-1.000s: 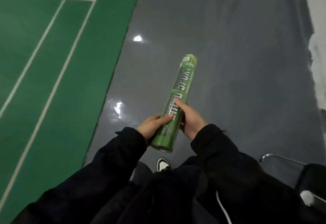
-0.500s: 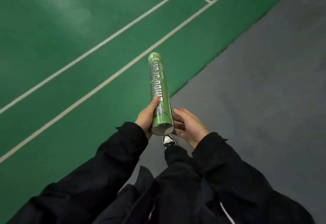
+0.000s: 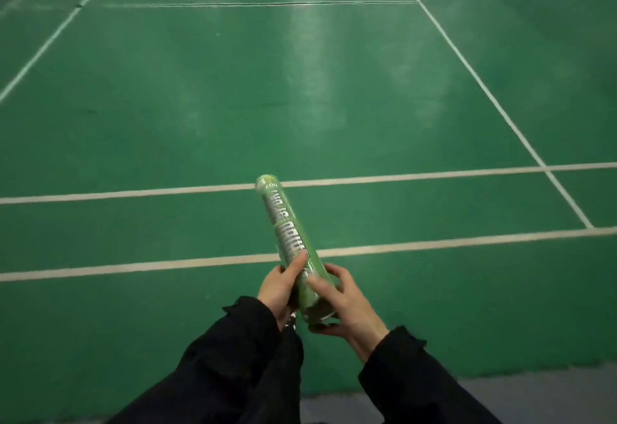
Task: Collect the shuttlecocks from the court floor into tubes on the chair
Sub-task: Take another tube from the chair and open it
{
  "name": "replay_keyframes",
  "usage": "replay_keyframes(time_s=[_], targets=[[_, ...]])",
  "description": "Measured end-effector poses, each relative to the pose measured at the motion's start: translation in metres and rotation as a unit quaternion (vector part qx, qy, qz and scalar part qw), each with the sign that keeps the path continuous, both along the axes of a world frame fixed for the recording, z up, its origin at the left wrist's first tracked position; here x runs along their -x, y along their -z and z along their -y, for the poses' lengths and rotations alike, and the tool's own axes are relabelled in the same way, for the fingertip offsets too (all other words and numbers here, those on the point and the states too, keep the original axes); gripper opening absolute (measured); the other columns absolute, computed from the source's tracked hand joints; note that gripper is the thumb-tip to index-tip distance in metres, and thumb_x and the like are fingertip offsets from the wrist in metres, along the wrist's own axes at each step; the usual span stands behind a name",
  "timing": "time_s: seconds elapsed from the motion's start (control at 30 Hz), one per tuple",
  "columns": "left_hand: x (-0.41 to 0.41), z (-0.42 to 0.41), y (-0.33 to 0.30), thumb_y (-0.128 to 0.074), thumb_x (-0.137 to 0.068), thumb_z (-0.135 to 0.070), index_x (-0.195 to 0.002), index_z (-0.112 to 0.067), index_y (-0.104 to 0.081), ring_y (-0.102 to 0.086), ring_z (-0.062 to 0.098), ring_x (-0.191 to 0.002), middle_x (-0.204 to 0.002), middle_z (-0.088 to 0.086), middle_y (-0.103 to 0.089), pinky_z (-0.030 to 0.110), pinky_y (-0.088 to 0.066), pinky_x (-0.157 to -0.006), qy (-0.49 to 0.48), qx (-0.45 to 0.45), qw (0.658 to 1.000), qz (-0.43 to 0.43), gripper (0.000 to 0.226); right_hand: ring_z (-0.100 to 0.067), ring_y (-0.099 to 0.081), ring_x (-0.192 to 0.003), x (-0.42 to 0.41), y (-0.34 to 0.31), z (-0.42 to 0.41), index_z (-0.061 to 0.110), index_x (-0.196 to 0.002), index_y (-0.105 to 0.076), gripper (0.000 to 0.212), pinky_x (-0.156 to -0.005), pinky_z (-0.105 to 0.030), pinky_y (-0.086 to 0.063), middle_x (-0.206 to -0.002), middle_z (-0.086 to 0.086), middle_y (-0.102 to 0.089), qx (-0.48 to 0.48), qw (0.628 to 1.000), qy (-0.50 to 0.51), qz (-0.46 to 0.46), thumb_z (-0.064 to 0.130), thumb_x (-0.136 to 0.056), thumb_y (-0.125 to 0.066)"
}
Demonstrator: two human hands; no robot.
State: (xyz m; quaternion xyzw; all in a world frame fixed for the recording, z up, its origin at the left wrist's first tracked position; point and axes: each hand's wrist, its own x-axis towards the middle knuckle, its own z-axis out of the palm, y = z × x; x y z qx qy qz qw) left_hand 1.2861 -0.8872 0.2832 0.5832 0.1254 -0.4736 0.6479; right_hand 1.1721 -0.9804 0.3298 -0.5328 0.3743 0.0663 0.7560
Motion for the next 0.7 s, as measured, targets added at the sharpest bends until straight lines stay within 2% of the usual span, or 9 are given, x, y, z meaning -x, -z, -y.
replay_keyframes(time_s=[0.07, 0.17, 0.27, 0.37, 0.43, 0.5, 0.57, 0.63, 0.7], targets=[[-0.058, 0.034, -0.004, -0.076, -0.085, -0.046, -0.131, 0.001, -0.059, -0.074, 0.035, -0.099, -0.116, 0.022, -0.075, 0.043, -0.062, -0.082, 0.021, -0.009, 1.0, -0.003, 0.069, -0.019, -0.069, -0.081, -0.061, -0.002, 0.034, 0.028, -0.125, -0.047, 0.05, -0.072, -0.037, -0.06, -0.109, -0.005, -0.069, 0.086, 0.996, 0.02, -0.017, 0.033, -0.087, -0.078], [-0.142, 0.089, -0.017, -0.067, -0.093, -0.051, -0.135, -0.007, -0.057, -0.068, 0.029, -0.104, -0.128, 0.014, -0.068, 0.039, -0.058, -0.079, 0.098, -0.035, 0.994, 0.016, 0.062, -0.022, -0.07, -0.086, -0.142, -0.019, 0.097, 0.034, -0.112, -0.046, 0.052, -0.08, -0.047, -0.061, -0.103, 0.0, -0.069, 0.233, 0.97, 0.045, -0.052, 0.052, -0.073, -0.076], [-0.226, 0.146, -0.017, -0.068, -0.098, -0.033, -0.155, -0.015, -0.031, -0.056, 0.024, -0.116, -0.152, 0.014, -0.045, 0.042, -0.054, -0.094, 0.131, -0.112, 0.969, 0.178, 0.07, -0.02, -0.066, -0.089, -0.212, -0.039, 0.171, 0.036, -0.114, -0.044, 0.049, -0.081, -0.04, -0.055, -0.103, 0.004, -0.067, 0.351, 0.931, 0.057, -0.076, 0.054, -0.079, -0.075], [-0.302, 0.209, -0.018, -0.08, -0.084, -0.036, -0.161, -0.021, -0.023, -0.032, 0.025, -0.147, -0.162, 0.009, -0.03, 0.042, -0.028, -0.124, 0.238, -0.177, 0.822, 0.485, 0.097, -0.016, -0.063, -0.091, -0.275, -0.052, 0.247, 0.039, -0.114, -0.041, 0.053, -0.082, -0.038, -0.053, -0.108, 0.008, -0.061, 0.445, 0.892, 0.055, -0.06, 0.068, -0.078, -0.067], [-0.354, 0.267, -0.017, -0.081, -0.078, -0.045, -0.163, -0.027, -0.016, -0.016, 0.024, -0.154, -0.167, 0.002, -0.02, 0.04, -0.017, -0.128, 0.304, -0.179, 0.742, 0.569, 0.108, -0.015, -0.061, -0.093, -0.322, -0.054, 0.3, 0.04, -0.116, -0.041, 0.056, -0.081, -0.034, -0.051, -0.108, 0.011, -0.059, 0.494, 0.867, 0.048, -0.049, 0.07, -0.076, -0.065], [-0.405, 0.334, -0.011, -0.071, -0.071, -0.06, -0.163, -0.028, -0.017, -0.014, 0.025, -0.155, -0.168, 0.001, -0.02, 0.042, -0.016, -0.128, 0.355, -0.152, 0.704, 0.596, 0.111, -0.012, -0.06, -0.094, -0.372, -0.053, 0.355, 0.04, -0.118, -0.045, 0.057, -0.082, -0.032, -0.051, -0.107, 0.014, -0.059, 0.541, 0.839, 0.048, -0.013, 0.071, -0.074, -0.064], [-0.449, 0.405, -0.006, -0.067, -0.068, -0.066, -0.158, -0.03, -0.032, -0.032, 0.024, -0.15, -0.162, -0.001, -0.038, 0.044, -0.031, -0.122, 0.379, -0.095, 0.712, 0.583, 0.103, -0.009, -0.059, -0.094, -0.427, -0.053, 0.414, 0.039, -0.12, -0.047, 0.059, -0.083, -0.033, -0.054, -0.107, 0.016, -0.058, 0.565, 0.824, 0.045, 0.021, 0.073, -0.074, -0.063], [-0.495, 0.468, -0.008, -0.08, -0.067, -0.053, -0.145, -0.038, -0.046, -0.054, 0.013, -0.133, -0.143, -0.008, -0.056, 0.035, -0.048, -0.109, 0.318, -0.031, 0.805, 0.5, 0.086, -0.008, -0.059, -0.099, -0.484, -0.056, 0.472, 0.04, -0.124, -0.045, 0.064, -0.087, -0.034, -0.056, -0.111, 0.018, -0.056, 0.558, 0.828, 0.036, 0.043, 0.074, -0.074, -0.066], [-0.543, 0.518, -0.016, -0.084, -0.066, -0.041, -0.132, -0.044, -0.05, -0.06, 0.011, -0.122, -0.133, -0.008, -0.06, 0.031, -0.053, -0.102, 0.238, -0.023, 0.849, 0.472, 0.075, -0.007, -0.058, -0.105, -0.542, -0.063, 0.527, 0.041, -0.129, -0.043, 0.071, -0.092, -0.034, -0.054, -0.116, 0.02, -0.054, 0.545, 0.836, 0.017, 0.061, 0.074, -0.072, -0.069]])
